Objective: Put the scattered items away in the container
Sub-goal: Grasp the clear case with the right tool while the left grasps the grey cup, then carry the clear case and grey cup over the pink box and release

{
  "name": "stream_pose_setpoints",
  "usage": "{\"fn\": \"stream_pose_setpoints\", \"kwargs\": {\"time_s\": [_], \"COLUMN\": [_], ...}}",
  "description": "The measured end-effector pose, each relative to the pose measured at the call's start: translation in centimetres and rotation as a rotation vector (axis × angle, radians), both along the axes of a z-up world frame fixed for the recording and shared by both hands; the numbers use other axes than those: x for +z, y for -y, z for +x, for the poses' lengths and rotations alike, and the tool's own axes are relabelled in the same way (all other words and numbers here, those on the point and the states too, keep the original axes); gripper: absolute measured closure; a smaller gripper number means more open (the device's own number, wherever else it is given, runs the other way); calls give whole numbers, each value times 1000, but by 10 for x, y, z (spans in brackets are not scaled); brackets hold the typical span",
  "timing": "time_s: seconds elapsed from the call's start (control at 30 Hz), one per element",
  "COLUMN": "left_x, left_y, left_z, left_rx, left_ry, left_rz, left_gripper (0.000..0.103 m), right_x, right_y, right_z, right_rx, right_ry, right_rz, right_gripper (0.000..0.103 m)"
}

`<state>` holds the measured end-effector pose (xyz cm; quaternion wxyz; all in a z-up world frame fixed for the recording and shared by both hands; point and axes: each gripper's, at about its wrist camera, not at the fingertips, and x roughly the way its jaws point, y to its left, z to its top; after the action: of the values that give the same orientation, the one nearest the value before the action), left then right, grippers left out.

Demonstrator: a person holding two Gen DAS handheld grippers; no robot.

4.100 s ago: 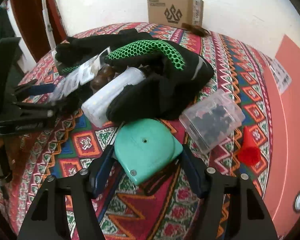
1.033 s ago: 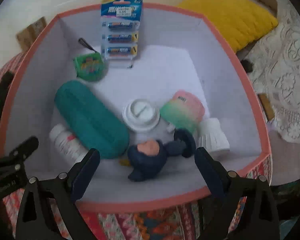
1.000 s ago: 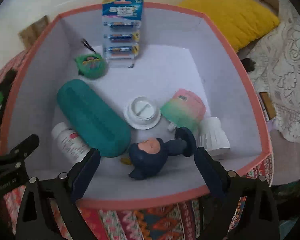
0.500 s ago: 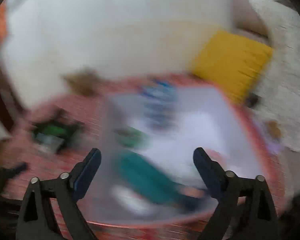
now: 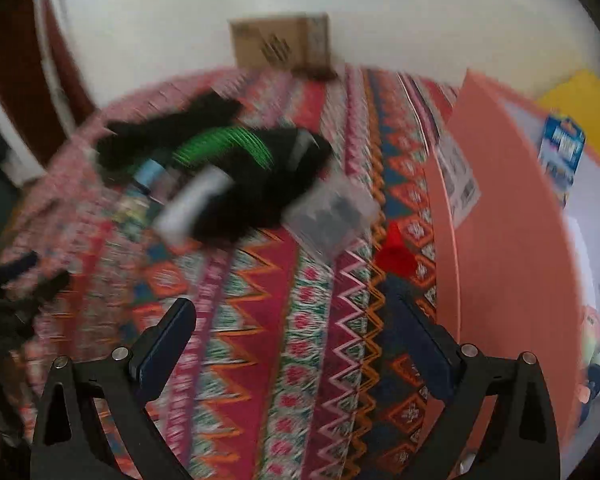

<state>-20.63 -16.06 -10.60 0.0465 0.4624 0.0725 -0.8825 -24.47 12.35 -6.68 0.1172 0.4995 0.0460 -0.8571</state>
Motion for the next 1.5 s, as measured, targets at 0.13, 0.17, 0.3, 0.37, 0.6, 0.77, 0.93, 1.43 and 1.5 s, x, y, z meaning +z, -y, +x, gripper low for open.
{"fn": "stream_pose_setpoints", "kwargs": {"time_s": [0.13,0.17,0.3,0.37,0.6,0.77,0.93,1.43,1.5], "left_x": [-8,-9,-16,-20,-20,0,39,146,161], "left_y": [29,33,43,42,43,48,43,-46,-62], "left_z": [-41,-53,-101,-124,-155,-110,-29,108,116], "left_rx": [75,93,82,45,-60,-6,26,-142,-168], "left_ry": [20,34,84,93,50,30,-41,-323,-368], "left_rz": [49,25,-56,-79,-35,-22,33,124,122], "left_gripper": [6,6,6,6,43,43,43,43,43], "right_x": [-23,-26,-38,-45,-54,-49,-29,123,146], "right_y": [0,0,0,2,11,6,-11,1,-2], "right_z": [-26,-33,-51,-60,-72,-63,-40,81,97], "right_rx": [-36,-44,-65,-70,-20,-34,-60,94,102], "right_ry": [13,8,2,9,-73,-24,12,-356,-419], "right_rz": [31,34,13,-1,17,-26,-133,-207,-229], "right_gripper": [3,3,3,3,37,37,37,37,37]}}
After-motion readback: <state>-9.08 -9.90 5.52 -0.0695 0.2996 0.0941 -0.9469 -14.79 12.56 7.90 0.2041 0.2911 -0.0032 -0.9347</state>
